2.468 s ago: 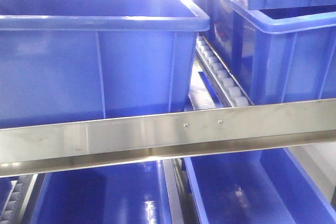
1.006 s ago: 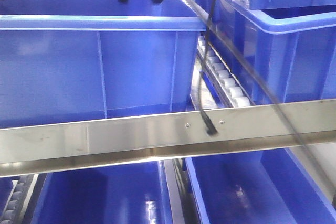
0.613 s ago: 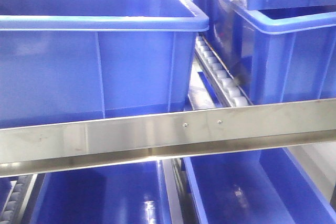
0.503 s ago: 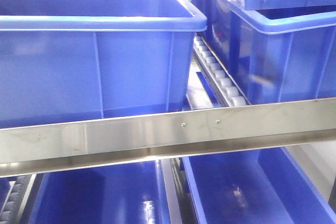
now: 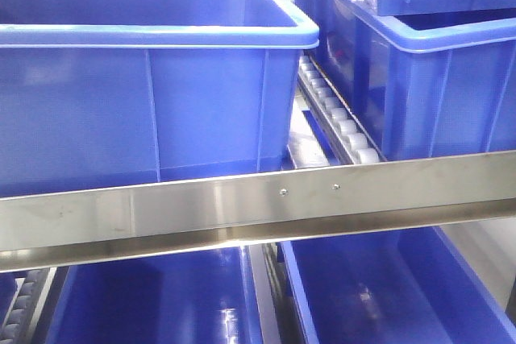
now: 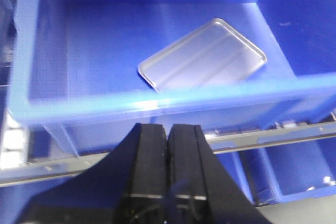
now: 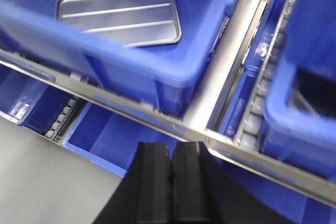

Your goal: Grab silver tray and place in blue box

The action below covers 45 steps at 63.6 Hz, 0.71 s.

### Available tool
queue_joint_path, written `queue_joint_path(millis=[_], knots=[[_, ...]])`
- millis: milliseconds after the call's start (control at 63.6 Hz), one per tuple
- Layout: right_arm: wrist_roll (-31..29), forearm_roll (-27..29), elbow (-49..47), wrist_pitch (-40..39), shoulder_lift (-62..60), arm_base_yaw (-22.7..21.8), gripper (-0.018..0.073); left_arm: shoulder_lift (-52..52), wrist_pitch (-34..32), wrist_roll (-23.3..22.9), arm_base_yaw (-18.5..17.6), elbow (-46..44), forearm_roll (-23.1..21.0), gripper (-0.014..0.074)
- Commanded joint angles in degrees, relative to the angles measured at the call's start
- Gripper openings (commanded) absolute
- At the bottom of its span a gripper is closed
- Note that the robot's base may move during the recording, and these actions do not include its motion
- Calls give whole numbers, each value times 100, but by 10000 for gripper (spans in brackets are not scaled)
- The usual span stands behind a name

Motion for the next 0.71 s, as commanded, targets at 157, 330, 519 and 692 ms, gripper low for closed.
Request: queue_joint_path(millis=[157,330,519,692], knots=[[-60,-627,1515,-1281,-1786,-7,57,-454,-1112,11,13,647,-143,-95],[-60,-657,2101,-1550,-2521,-7,57,-454,-1124,11,13,707,-179,-95],[-60,-657,2107,-1539,-2542,-7,57,-454,-1124,11,13,707,-179,-95],[-60,-657,2107,-1539,-2542,-7,57,-454,-1124,11,13,707,-179,-95]])
